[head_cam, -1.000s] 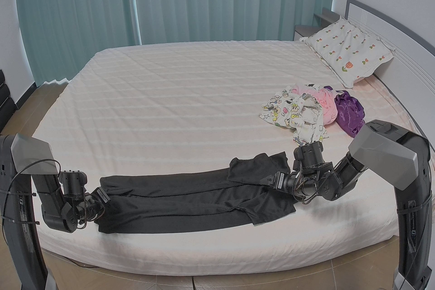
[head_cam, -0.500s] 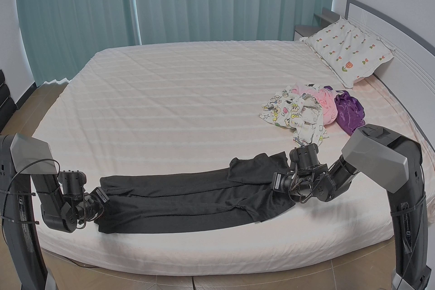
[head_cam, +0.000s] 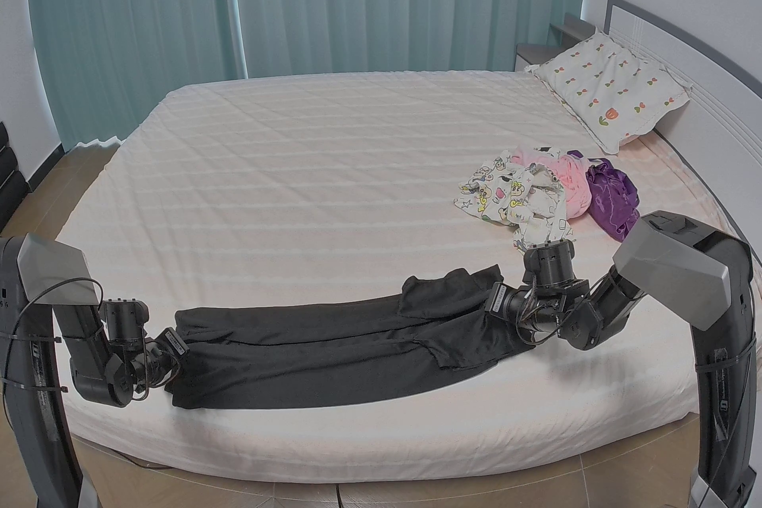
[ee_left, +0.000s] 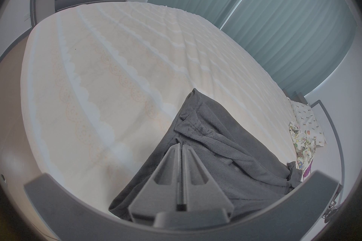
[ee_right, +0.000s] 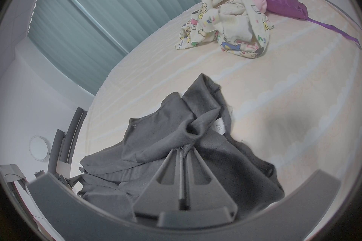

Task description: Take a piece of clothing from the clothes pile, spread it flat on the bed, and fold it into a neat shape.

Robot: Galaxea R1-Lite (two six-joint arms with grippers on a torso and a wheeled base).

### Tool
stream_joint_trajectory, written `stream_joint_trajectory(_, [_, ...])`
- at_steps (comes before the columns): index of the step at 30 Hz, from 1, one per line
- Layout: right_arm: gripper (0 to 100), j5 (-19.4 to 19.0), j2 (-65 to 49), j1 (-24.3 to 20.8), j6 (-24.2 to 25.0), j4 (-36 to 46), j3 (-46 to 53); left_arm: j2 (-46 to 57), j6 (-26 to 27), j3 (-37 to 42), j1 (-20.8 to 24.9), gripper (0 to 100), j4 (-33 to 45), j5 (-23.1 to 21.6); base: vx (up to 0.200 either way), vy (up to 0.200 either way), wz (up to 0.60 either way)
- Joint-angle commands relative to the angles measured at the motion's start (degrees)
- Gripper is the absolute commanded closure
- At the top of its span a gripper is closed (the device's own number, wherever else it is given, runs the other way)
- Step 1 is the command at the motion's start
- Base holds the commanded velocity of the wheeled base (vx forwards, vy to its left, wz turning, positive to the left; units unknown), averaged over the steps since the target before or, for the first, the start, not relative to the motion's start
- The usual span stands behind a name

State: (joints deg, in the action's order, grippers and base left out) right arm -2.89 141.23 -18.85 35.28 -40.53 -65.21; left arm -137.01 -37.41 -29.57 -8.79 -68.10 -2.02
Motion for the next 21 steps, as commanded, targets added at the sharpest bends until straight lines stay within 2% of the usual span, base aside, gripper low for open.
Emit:
stream_joint_trajectory(1, [100, -0.01, -0.78, 0.48, 0.32, -0.51, 0.87, -0.10, -0.12, 0.13, -0.44, 100, -0.02, 0.00, 0.000, 0.000, 0.00])
stream_joint_trajectory(21, [100, -0.10, 1.95, 0.48, 2.69, -3.24, 0.43, -0.19, -0.12, -0.22, -1.49, 100, -0.02, 0.00, 0.000, 0.000, 0.00])
